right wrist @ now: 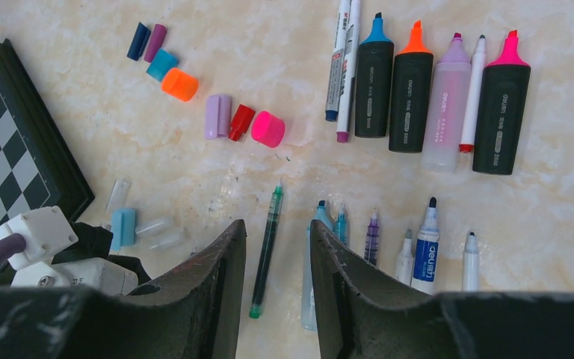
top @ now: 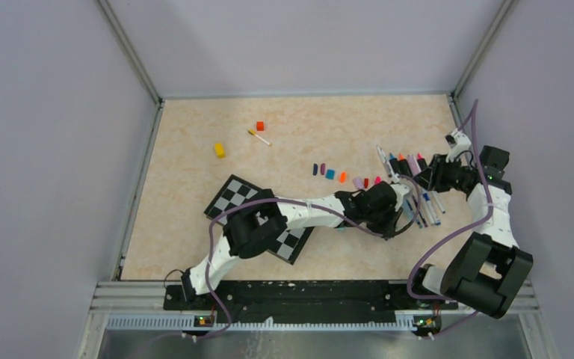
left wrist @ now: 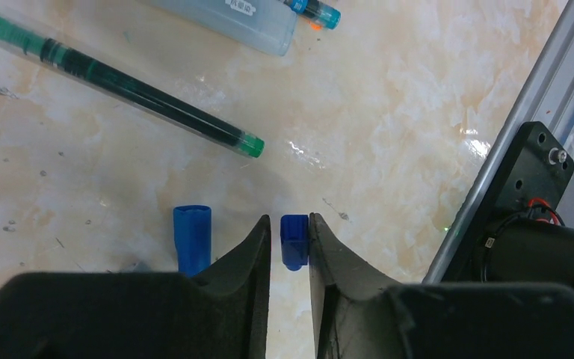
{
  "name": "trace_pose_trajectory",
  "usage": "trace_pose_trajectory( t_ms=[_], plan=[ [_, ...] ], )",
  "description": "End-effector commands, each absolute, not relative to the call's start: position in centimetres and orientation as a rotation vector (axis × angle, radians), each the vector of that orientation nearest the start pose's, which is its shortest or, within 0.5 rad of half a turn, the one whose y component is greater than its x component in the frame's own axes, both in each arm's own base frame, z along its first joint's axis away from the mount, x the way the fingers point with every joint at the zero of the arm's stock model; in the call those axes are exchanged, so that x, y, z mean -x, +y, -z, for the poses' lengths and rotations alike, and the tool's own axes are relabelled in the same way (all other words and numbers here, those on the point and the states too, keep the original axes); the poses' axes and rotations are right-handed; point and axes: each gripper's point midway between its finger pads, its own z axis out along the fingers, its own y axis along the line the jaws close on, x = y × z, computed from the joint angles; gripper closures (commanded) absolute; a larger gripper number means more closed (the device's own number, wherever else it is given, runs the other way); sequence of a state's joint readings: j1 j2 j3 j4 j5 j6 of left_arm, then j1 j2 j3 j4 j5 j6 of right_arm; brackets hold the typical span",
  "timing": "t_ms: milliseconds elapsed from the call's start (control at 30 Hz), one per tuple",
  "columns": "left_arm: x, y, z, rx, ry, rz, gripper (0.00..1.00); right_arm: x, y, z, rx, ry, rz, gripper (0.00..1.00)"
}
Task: Open the pen caps
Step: Place the pen cap at the center of the board, then pick up the pen from the center of the board.
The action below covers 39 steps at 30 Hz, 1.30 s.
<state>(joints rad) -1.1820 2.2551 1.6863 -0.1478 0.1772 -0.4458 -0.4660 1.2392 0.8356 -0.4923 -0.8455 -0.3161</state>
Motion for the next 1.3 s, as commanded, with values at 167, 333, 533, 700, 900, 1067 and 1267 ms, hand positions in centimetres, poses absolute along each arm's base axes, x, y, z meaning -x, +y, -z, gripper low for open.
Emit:
trace_pose_trajectory(
  t_ms=[167, 333, 533, 700, 900, 1067, 1267],
  plan=[
    [-19.0, -57.2, -7.2, -0.984, 2.231, 0.996, 0.67, -30.9, -1.8, -14.8, 0.192, 2.135, -0.586, 0.64],
    [-19.1, -57.3, -8.1, -0.977, 2.215, 1.006, 0.62, -30.9, -1.8, -14.8, 0.193, 2.134, -0.590, 0.64],
    [-19.6, -56.9, -11.3, -0.950, 2.136, 1.015, 0.62, -30.7, -1.5, -15.0, 0.207, 2.124, -0.605, 0.64],
    [-21.0, -54.4, -15.3, -0.896, 2.010, 0.966, 0.62, -30.5, -0.9, -15.5, 0.246, 2.102, -0.634, 0.64],
    [-25.0, -47.2, -17.7, -0.738, 1.929, 0.647, 0.51, -30.2, -0.4, -15.6, 0.278, 2.082, -0.667, 0.64],
    [-29.9, -40.1, -19.7, -0.587, 1.898, 0.493, 0.20, -30.2, -0.2, -15.4, 0.285, 2.085, -0.683, 0.64],
    [-37.6, -31.5, -18.9, -0.315, 2.016, 0.557, 0.06, -30.3, -0.4, -14.7, 0.277, 2.102, -0.686, 0.64]
  ],
)
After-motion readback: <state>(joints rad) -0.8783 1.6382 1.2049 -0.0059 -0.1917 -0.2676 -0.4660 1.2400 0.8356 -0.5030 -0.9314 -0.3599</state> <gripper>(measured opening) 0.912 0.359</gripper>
